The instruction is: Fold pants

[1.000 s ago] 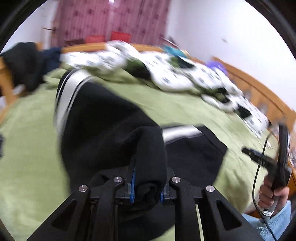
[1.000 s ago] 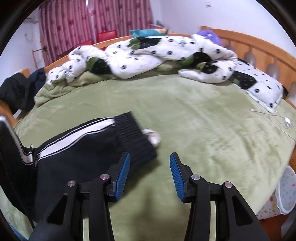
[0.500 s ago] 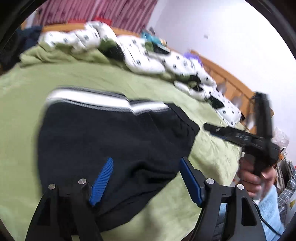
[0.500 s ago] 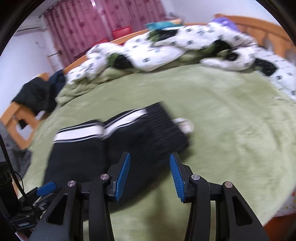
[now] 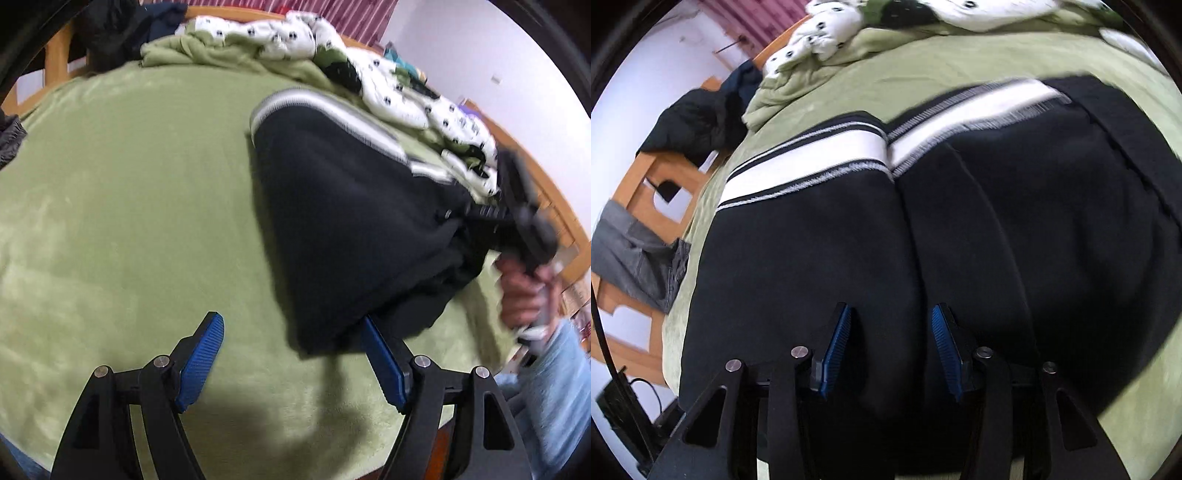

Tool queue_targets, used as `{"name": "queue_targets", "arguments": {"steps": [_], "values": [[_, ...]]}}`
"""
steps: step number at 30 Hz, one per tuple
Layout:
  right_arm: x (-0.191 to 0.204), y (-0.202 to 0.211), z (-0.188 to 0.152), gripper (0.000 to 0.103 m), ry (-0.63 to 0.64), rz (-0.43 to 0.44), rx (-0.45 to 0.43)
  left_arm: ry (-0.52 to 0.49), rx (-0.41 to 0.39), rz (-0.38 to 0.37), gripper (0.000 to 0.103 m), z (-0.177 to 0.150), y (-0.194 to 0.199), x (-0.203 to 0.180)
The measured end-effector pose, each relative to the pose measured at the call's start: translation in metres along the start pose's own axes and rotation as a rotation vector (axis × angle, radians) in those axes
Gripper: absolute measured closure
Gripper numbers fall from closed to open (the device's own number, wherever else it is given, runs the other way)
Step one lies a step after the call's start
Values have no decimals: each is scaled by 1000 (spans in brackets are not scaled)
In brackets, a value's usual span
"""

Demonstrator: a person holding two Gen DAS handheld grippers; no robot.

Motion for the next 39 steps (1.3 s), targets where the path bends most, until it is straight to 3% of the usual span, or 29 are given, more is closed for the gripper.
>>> {"name": "queue_targets", "arguments": {"steps": [2,5,9,15,20,23,26,28,29,30,32,35,37,39], "values": [[8,14,10,93,17,32,-31,-29,-11,17,29,-1,-7,-11],[18,50,26,94,39,92,-100,-58,-34,55,29,4,-13,-22],[17,96,49,94,151,41,-209,-31,-28,36,29,13,-18,-37],[-42,138,73,94,112,13,-280,-102,-33,-63,29,22,-9,-78],[-113,120,78,94,11,-86,-267,-189,48,-90,29,16,-24,-94],[-146,96,69,94,-24,-101,-232,-275,74,-47,29,11,-27,-97],[-140,106,69,94,-7,-97,-261,-347,100,7,29,12,-35,-99],[-135,112,68,94,13,-117,-278,-392,98,24,44,16,-42,-103],[-133,113,68,94,18,-130,-280,-415,92,38,64,19,-44,-104],[-132,116,66,94,16,-131,-281,-408,91,59,72,24,-45,-102],[-128,128,65,94,7,-92,-296,-302,38,20,81,38,-37,-97],[-130,139,63,96,12,-103,-341,-229,-36,8,83,44,-30,-90],[-143,118,62,96,-6,-169,-295,-265,31,39,84,29,-51,-91],[-154,99,59,97,-24,-198,-253,-260,18,2,83,22,-50,-89]]}}
Point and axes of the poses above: each gripper's, at about its wrist camera, not at the fingertips, and y roughly against the way its jaws point, x to its left, z to its top, the point moved 6 cm from there along -y, roughly the way its jaws point, and after that the axes turned 9 degrees about -y, right-handed, at the moved point
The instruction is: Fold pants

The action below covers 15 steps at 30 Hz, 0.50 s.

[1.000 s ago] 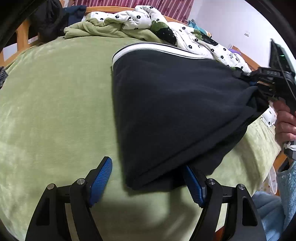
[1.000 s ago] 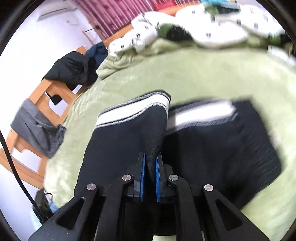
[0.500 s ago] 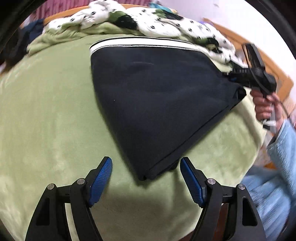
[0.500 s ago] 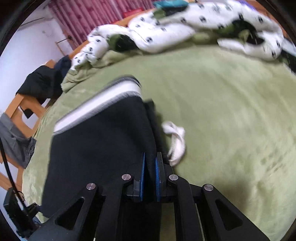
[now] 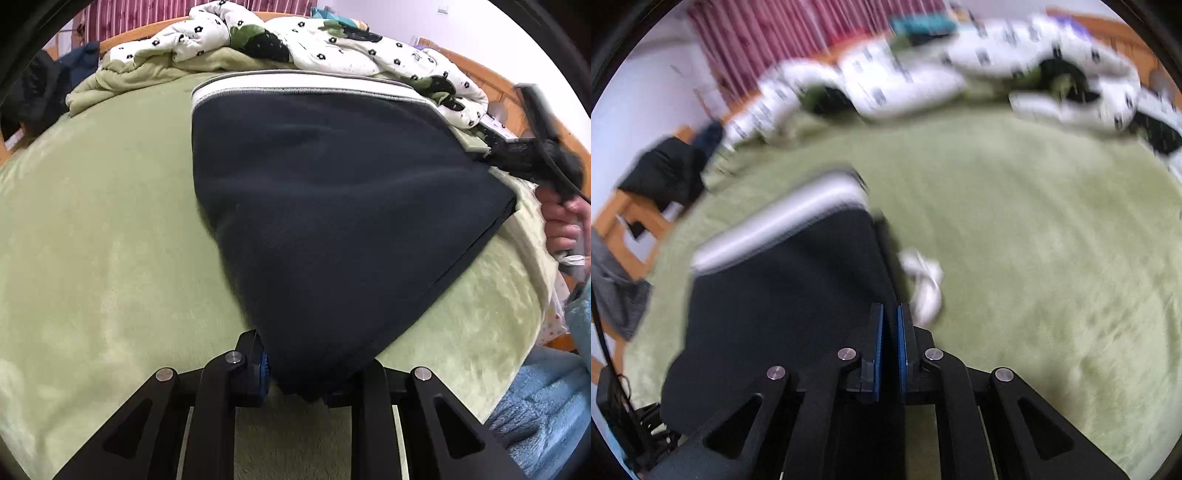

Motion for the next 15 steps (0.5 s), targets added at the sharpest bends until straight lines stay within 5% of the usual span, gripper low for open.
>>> {"name": "queue_targets", "arguments": {"steps": [4,5,6,9,15], "values": [[13,21,3,90,103,-54,-57,26,45,-65,67,-1,14,10],[16,28,5,87,112,-49,-80,22,43,-49,55,-3,20,14],[19,34,8,79,112,-38,-109,19,27,-31,47,-4,28,19],[28,32,18,49,89,-11,-115,34,-18,-69,44,-12,49,26],[39,-4,38,49,38,-2,-28,71,-36,-129,36,24,51,41]]}}
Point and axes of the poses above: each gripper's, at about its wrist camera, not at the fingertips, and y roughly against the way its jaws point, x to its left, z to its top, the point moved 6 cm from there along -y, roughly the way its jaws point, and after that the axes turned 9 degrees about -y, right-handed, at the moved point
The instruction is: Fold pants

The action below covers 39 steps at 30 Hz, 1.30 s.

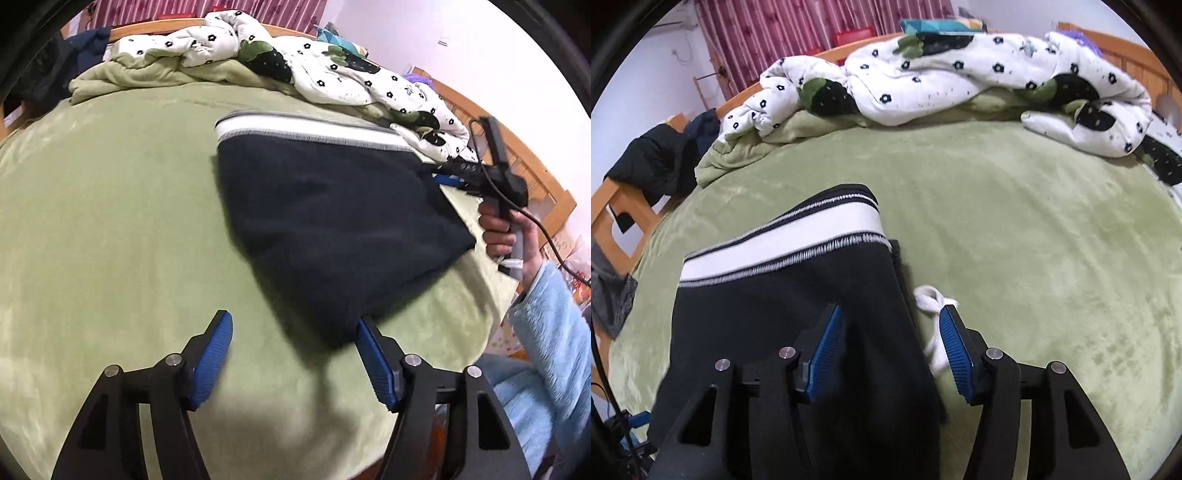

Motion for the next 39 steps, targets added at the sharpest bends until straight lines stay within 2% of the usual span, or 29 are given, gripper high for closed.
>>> {"name": "queue_targets", "arguments": {"steps": [2,4,6,9,14,16,19,23,28,31,32,34,35,36,37,38,39], "values": [[8,-9,2,49,15,-3,27,3,-42,-63,36,15,7,-1],[13,-17,3,49,76,-80,17,-13,-78,-77,36,31,9,-4],[13,-23,2,49,83,-59,35,-21,-87,-44,36,41,5,-1],[1,-30,4,40,7,-18,84,22,-97,-73,36,52,0,8],[-6,-37,-1,38,-54,70,153,113,-18,-16,36,59,-46,33],[-2,-39,-8,38,-34,95,186,157,25,1,37,55,-67,45],[5,-36,-13,38,44,70,173,193,48,-7,37,53,-89,53],[9,-44,-14,37,47,56,184,227,36,-42,36,59,-108,56],[-1,-53,-14,37,-31,129,213,271,17,-85,36,67,-120,58],[1,-54,-15,37,-43,131,211,296,16,-98,49,72,-123,56],[1,-53,-14,39,-47,134,211,297,16,-97,62,74,-123,53],[-4,-49,-14,43,-88,163,217,281,-6,-94,81,79,-115,50],[-8,-44,-13,48,-127,182,211,269,-12,-96,87,82,-109,48],[-9,-37,-12,55,-148,192,192,265,-27,-112,91,87,-101,47],[-7,-30,-11,60,-153,191,173,270,-41,-129,91,90,-95,46],[-5,-21,-11,71,-164,195,155,278,-51,-151,91,93,-87,46],[-1,-12,-10,75,-183,203,143,277,-55,-165,92,95,-81,45]]}}
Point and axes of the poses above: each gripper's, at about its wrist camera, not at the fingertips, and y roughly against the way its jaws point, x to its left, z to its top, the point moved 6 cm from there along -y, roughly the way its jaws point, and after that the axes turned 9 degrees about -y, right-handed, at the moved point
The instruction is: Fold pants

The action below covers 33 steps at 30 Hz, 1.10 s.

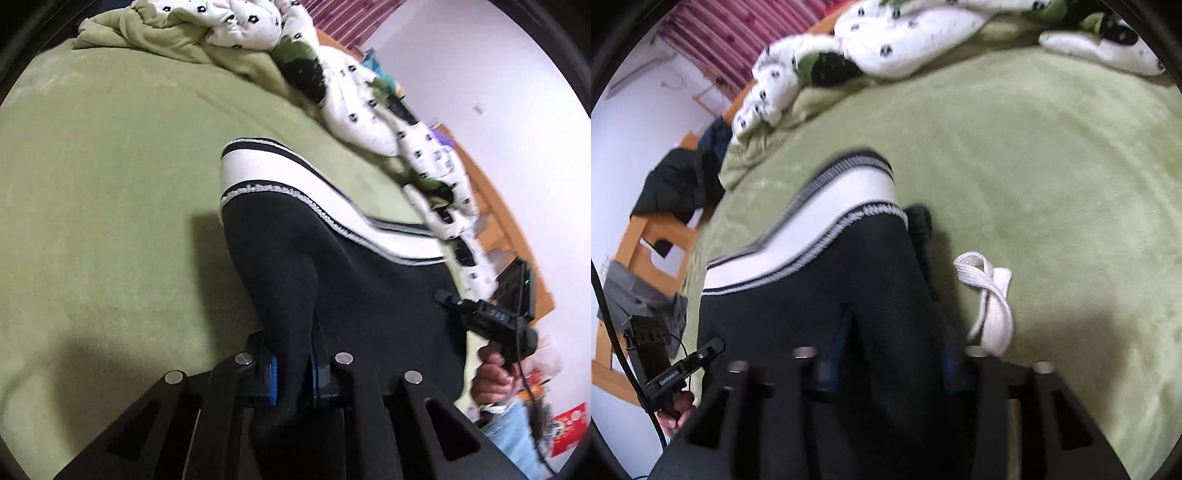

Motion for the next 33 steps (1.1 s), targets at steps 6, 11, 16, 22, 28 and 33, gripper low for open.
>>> {"name": "queue_targets", "arguments": {"steps": [6,11,16,22,28,33], "values": [[58,20,-26,83,19,-2,-62,-23,-39,1,92,6,56,8],[137,-3,-72,87,71,87,14,-10,-79,127,92,4,128,69],[217,-45,-117,89,138,117,70,-53,-22,272,91,10,184,127],[233,-80,-153,89,176,90,70,-57,-18,290,90,-1,204,174],[210,-97,-165,82,243,-71,28,-71,57,355,73,-33,170,193],[223,-92,-168,71,358,-217,-4,-88,95,389,67,-38,184,187]]}}
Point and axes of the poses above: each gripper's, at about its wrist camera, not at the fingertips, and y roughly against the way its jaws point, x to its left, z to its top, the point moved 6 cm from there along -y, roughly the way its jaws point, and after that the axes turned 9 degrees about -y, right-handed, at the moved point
